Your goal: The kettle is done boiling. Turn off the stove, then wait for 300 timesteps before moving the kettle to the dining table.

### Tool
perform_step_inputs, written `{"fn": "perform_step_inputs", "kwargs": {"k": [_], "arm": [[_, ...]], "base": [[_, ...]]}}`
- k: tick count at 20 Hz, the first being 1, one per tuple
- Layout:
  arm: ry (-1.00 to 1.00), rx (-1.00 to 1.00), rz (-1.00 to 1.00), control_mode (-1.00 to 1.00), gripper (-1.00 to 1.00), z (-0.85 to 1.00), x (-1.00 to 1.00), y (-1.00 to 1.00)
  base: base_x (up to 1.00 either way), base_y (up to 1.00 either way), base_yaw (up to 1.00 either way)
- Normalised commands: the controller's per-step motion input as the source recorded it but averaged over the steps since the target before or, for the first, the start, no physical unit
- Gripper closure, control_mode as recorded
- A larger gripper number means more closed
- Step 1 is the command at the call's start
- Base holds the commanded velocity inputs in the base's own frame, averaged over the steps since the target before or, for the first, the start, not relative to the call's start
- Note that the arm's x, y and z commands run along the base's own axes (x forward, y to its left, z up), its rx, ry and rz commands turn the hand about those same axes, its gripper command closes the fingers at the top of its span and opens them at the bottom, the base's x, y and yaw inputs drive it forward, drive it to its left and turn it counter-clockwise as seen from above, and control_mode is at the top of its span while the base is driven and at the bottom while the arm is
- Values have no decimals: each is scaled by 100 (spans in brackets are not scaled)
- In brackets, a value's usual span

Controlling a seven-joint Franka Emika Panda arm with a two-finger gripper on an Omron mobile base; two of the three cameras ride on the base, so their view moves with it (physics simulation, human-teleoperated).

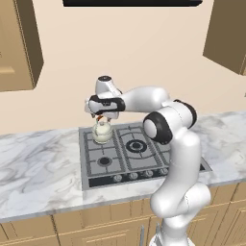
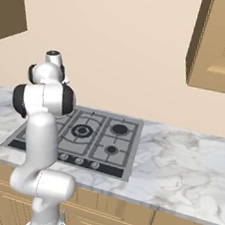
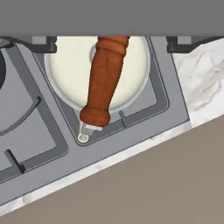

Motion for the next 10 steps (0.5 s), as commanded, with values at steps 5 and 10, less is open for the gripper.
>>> {"fn": "perform_step_inputs", "kwargs": {"k": [5,10], "arm": [[0,0,0,-100,-100,-5,22,8],[2,0,0,-100,100,-6,9,14]], "base": [[0,0,0],[0,0,0]]}}
